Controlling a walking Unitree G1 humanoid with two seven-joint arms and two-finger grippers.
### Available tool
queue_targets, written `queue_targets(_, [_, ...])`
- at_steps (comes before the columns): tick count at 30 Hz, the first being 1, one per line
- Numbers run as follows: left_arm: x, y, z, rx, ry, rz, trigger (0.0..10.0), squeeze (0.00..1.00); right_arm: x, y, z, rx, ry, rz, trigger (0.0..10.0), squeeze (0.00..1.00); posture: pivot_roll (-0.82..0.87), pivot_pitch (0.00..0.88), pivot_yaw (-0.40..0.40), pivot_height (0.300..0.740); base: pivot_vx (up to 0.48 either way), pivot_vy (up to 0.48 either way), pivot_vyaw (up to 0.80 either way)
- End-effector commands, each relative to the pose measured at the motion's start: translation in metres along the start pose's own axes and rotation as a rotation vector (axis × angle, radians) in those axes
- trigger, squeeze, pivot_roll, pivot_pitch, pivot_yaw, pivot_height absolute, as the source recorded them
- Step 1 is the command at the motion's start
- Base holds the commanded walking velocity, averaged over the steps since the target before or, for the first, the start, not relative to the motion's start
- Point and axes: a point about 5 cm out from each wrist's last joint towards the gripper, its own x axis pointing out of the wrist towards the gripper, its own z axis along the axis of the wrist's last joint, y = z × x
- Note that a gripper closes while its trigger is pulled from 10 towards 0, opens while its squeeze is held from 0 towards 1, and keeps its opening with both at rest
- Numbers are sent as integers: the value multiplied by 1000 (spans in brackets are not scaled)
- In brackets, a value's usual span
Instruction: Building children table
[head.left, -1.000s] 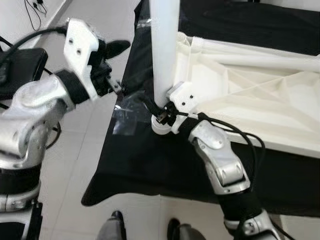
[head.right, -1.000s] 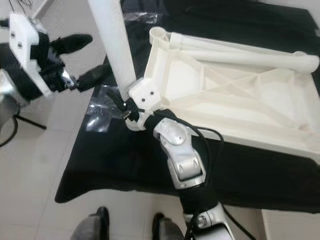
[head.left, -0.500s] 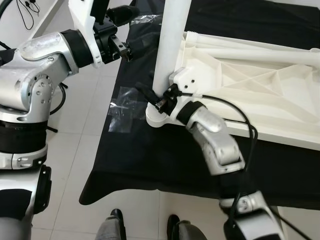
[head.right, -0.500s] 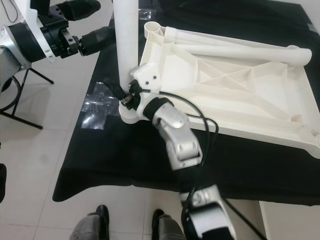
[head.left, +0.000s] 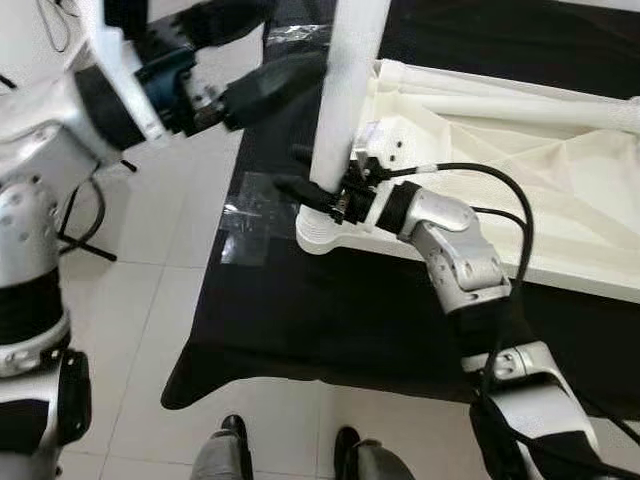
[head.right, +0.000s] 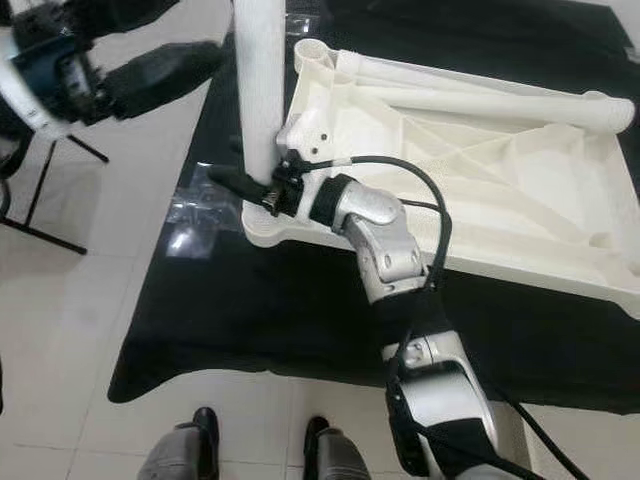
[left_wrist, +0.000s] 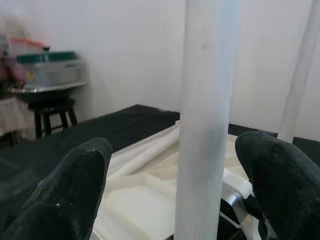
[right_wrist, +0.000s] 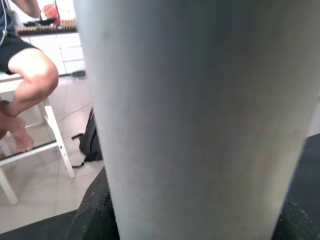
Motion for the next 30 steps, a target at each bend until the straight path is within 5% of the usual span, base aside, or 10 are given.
queue_targets(1, [-3, -6, 8, 30, -10, -7, 10000, 0, -4, 3, -43, 96, 163, -113, 10000, 0, 131, 356, -105, 740, 0, 0, 0])
queue_targets(3, [-4, -7, 9, 28, -13, 1, 10000, 0, -3, 1, -45, 91, 172, -163, 10000, 0, 131, 356, -105, 740, 0, 0, 0])
queue_targets(5, [-7, -8, 9, 34, -15, 33, 10000, 0, -10, -2, -64, 112, 285, -514, 10000, 0, 130, 361, -110, 740, 0, 0, 0])
queue_targets(7, [-9, -8, 10, 50, -10, 61, 10000, 0, -24, 23, -76, 119, 324, -717, 10000, 0, 133, 368, -103, 740, 0, 0, 0])
queue_targets(9, [-10, -9, 9, 55, -8, 72, 10000, 0, -29, 41, -75, 117, 302, -749, 10000, 0, 131, 368, -100, 740, 0, 0, 0])
queue_targets(16, [-6, -10, 9, 47, -13, 55, 10000, 0, -25, 48, -74, 127, 281, -760, 10000, 0, 122, 358, -82, 740, 0, 0, 0])
queue_targets(22, [12, -4, 11, 58, -18, -24, 10000, 0, -16, 49, -76, 149, 277, -802, 10000, 0, 119, 347, -66, 740, 0, 0, 0])
queue_targets(30, [38, 3, 8, -37, -53, -172, 10000, 0, -10, 61, -71, 195, 270, -809, 10000, 0, 113, 340, -54, 740, 0, 0, 0])
